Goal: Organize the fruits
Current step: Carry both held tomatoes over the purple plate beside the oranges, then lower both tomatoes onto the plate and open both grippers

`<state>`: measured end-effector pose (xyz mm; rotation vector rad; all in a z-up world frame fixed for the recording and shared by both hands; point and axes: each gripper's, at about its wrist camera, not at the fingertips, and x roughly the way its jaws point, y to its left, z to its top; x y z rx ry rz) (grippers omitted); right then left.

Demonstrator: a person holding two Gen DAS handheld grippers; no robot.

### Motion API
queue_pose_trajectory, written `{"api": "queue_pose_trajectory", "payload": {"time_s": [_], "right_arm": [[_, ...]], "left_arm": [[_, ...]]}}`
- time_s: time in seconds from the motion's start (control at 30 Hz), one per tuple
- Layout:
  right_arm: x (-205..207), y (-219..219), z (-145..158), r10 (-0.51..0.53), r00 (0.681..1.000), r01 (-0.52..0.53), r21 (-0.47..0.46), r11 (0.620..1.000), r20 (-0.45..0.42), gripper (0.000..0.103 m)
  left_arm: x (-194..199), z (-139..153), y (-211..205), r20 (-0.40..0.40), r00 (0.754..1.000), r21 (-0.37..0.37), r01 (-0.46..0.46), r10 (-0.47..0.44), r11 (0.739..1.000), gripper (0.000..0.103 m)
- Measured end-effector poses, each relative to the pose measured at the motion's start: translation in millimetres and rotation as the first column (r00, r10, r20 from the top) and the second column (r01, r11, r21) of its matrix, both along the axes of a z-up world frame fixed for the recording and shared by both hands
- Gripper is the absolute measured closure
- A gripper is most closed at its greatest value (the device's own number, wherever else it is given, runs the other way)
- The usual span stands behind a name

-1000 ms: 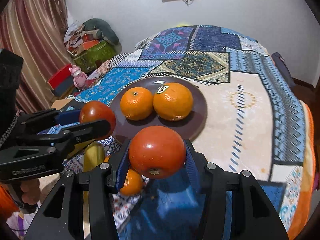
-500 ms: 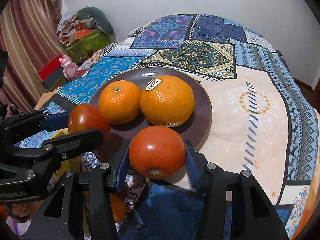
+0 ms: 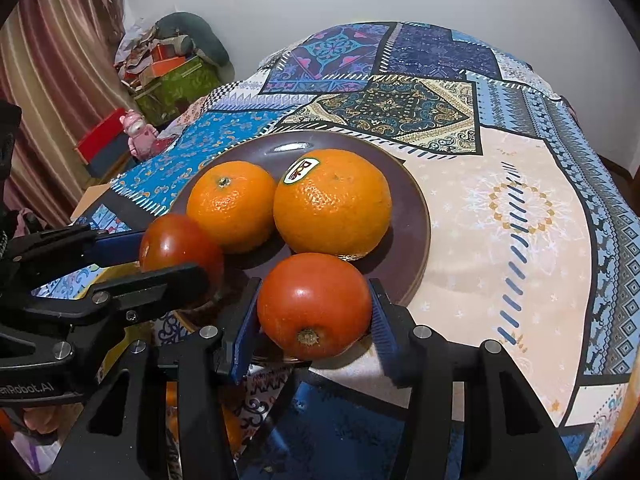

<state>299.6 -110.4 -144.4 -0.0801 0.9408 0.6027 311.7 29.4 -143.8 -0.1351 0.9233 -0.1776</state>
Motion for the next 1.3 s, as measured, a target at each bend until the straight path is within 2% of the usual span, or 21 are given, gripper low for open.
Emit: {"api": "queue_pose_trajectory", "payload": {"time_s": [0.23, 0.43, 0.77, 0.9, 1.03, 1.13, 1.3], "right_arm": [[4.2, 2.4, -2.3, 0.022, 0.999, -0.022, -0.020, 1.000, -0.033, 0.055], [-1.3, -4.4, 3.5, 0.024, 1.000, -0.024, -0.035, 0.999, -0.016, 0.052], [-7.0, -22.7, 6.6, 0.035, 0.999, -0.035, 0.025, 0.999, -0.017, 0.052], [-6.6, -20.8, 6.5, 0.062, 0.998, -0.060, 0.062, 0.996, -0.022, 0.066], [-10.2, -19.1, 7.9, 0.063, 0.998, -0.062, 0.056, 0.996, -0.006, 0.069], [-14.3, -18.0, 10.3, 0.074, 0.997, -0.075, 0.052, 0.996, 0.015, 0.077], [-16.1, -17.1, 14.5, 0.081, 0.996, -0.082, 0.051, 0.995, 0.027, 0.080]], "left_arm": [[2.0, -1.3, 0.3, -0.018, 1.000, -0.004, 0.009, -0.009, 1.000, 0.054], [3.6, -4.1, -1.2, -0.029, 1.000, -0.001, 0.006, -0.006, 1.000, 0.054], [6.7, -10.1, -6.2, -0.048, 0.999, -0.001, 0.013, -0.013, 1.000, 0.054], [9.4, -12.0, -8.7, -0.056, 0.998, -0.006, 0.007, -0.008, 1.000, 0.054], [11.6, -15.2, -8.8, -0.073, 0.997, -0.014, -0.002, 0.000, 1.000, 0.054], [9.9, -14.1, -11.8, -0.054, 0.999, 0.000, 0.003, -0.003, 1.000, 0.054], [2.0, -2.4, -18.0, 0.000, 1.000, 0.041, 0.022, -0.022, 0.999, 0.053]]}}
